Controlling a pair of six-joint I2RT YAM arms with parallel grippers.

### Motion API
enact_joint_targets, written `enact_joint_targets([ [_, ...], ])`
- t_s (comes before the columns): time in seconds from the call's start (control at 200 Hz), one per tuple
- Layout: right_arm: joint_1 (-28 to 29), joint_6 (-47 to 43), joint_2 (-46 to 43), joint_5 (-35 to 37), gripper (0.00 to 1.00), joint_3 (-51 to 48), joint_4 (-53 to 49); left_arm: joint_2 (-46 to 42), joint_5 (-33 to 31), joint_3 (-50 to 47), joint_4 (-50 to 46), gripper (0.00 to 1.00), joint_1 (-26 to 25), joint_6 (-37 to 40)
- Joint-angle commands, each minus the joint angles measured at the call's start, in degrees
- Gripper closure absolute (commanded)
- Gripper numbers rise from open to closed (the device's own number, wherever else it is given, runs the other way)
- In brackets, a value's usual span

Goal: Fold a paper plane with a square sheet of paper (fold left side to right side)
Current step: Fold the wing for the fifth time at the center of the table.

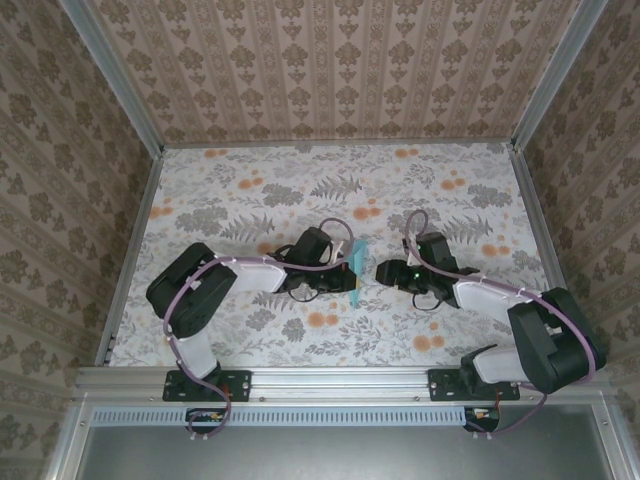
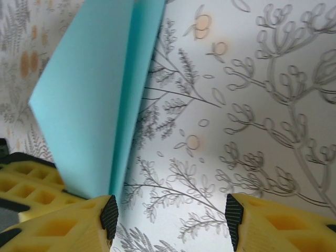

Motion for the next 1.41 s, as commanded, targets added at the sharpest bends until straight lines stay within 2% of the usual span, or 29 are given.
enact_joint_targets([
  [0.0, 1.36, 1.6, 0.08, -2.18, 0.41, -1.09, 7.67, 1.71, 5.65, -1.75, 8.74, 0.98, 0.76, -4.18],
  [0.445, 4.26, 5.56, 6.78, 0.46, 0.43, -0.06, 15.91, 6.29, 9.6, -8.18, 25.01, 0.99, 4.44, -10.56],
  [0.81, 4.26, 11.24, 12.9, 1.06, 0.5, 1.76, 22.29, 6.75, 10.19, -9.43, 27.91, 0.99, 5.19, -11.62],
  [1.4, 5.03, 13.56, 20.78, 2.65, 0.58, 7.41, 20.03, 7.71, 10.1, -9.42, 28.35, 0.99, 5.3, -12.21],
])
